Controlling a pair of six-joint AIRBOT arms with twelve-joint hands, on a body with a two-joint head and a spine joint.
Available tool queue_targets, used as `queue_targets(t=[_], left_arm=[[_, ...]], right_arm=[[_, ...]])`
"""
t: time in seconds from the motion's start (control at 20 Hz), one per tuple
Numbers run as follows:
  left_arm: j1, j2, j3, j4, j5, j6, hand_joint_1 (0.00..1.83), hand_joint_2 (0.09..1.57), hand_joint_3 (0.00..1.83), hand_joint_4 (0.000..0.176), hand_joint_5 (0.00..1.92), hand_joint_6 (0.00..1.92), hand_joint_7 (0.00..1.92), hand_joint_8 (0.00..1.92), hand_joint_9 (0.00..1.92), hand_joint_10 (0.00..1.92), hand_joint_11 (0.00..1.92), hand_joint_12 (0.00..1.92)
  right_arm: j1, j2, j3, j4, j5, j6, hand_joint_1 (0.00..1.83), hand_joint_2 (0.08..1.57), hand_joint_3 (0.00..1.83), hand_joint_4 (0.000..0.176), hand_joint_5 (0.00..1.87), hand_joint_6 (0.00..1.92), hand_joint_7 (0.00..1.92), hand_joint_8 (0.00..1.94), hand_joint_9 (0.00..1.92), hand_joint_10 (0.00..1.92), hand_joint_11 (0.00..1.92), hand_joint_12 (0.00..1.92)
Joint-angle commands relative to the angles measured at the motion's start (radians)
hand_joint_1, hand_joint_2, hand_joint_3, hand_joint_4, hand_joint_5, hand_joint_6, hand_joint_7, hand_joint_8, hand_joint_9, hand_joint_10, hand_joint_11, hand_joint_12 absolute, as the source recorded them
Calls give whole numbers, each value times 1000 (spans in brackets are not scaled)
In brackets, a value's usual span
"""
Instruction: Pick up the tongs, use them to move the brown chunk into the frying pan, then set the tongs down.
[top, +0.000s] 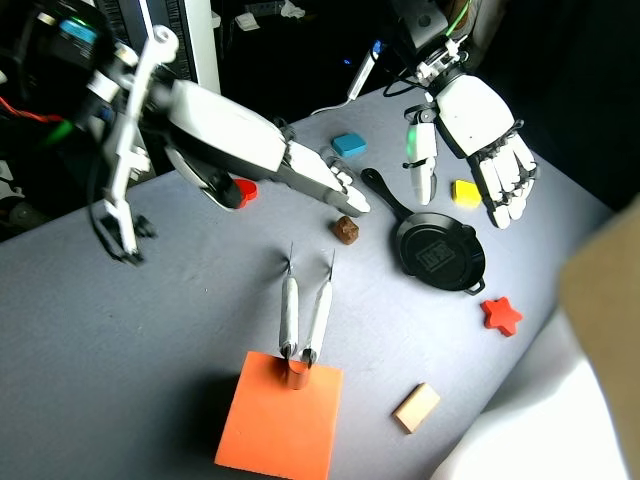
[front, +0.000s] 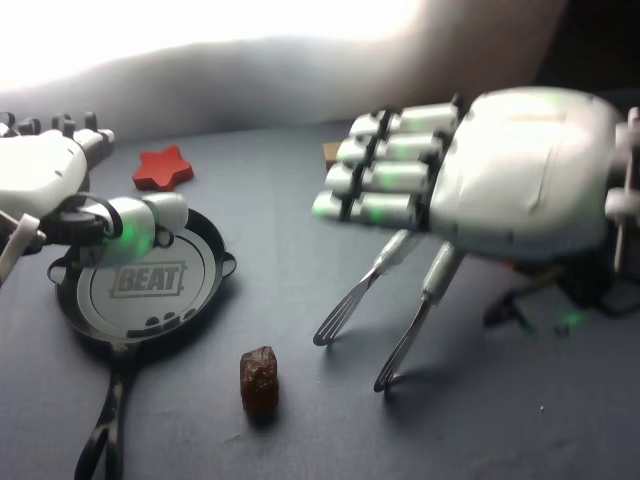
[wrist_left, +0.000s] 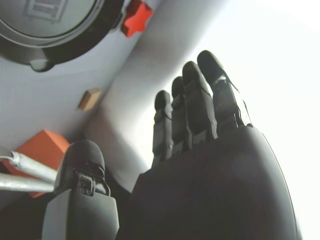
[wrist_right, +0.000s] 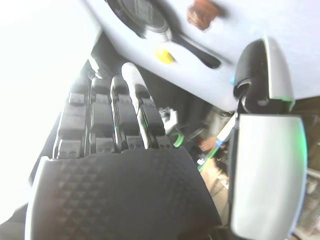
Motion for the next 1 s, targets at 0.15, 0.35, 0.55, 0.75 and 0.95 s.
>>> queue_targets(t=[0.15, 0.35, 0.55, 0.75, 0.95], left_arm=[[-32, 5, -15, 83, -94, 35, 0, 1241, 2, 6, 81, 1, 123, 3, 143, 2, 0, 484], [-31, 4, -31, 51, -91, 31, 0, 1257, 2, 10, 80, 0, 102, 0, 126, 0, 0, 497], [-30, 4, -30, 45, -82, 28, 5, 1254, 0, 0, 108, 4, 126, 3, 134, 4, 0, 508], [-31, 4, -27, 34, -90, 15, 50, 1247, 0, 0, 96, 6, 131, 6, 134, 8, 0, 477], [-32, 4, -27, 33, -100, 15, 84, 1260, 2, 0, 126, 11, 123, 2, 124, 4, 0, 444]], right_arm=[[20, -27, 51, 0, 44, 77, 938, 846, 0, 0, 0, 0, 0, 0, 0, 0, 0, 0], [18, -59, 105, -2, -31, 148, 982, 833, 0, 0, 0, 0, 0, 0, 0, 0, 0, 0], [45, -123, 179, -521, -199, 668, 952, 840, 0, 0, 0, 0, 0, 0, 0, 0, 0, 0], [46, -161, 217, -541, -200, 681, 991, 848, 0, 0, 0, 0, 0, 0, 0, 0, 0, 0], [48, -208, 241, -588, -222, 681, 1011, 841, 0, 0, 0, 0, 0, 0, 0, 0, 0, 0]])
